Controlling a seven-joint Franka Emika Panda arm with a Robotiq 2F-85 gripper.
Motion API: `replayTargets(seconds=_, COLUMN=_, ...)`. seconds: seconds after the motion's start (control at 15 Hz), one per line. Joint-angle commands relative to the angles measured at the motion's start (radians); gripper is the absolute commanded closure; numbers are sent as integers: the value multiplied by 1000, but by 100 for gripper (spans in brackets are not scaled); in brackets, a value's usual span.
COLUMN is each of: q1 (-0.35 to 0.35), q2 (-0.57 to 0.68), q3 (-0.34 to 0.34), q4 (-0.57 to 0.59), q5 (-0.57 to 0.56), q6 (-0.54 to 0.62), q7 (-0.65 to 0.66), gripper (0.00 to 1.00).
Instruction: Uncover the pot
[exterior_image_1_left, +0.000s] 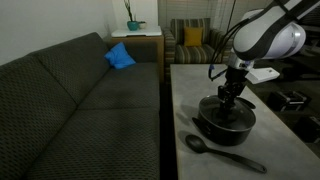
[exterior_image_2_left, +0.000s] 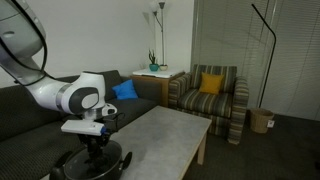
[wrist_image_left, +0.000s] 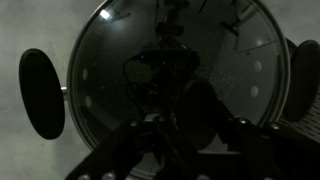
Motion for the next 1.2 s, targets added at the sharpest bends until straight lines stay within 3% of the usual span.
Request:
replayTargets(seconds=0.0, q1=12, q2=17, q3=-7, q4=38, q5=-3, q6=-36, q7=-9, gripper=84)
replayTargets(seconds=1.13, q1=16, q2=-49, q3=-6, q4=-21, q5=-4, q6=-45, q7=-3, gripper=86)
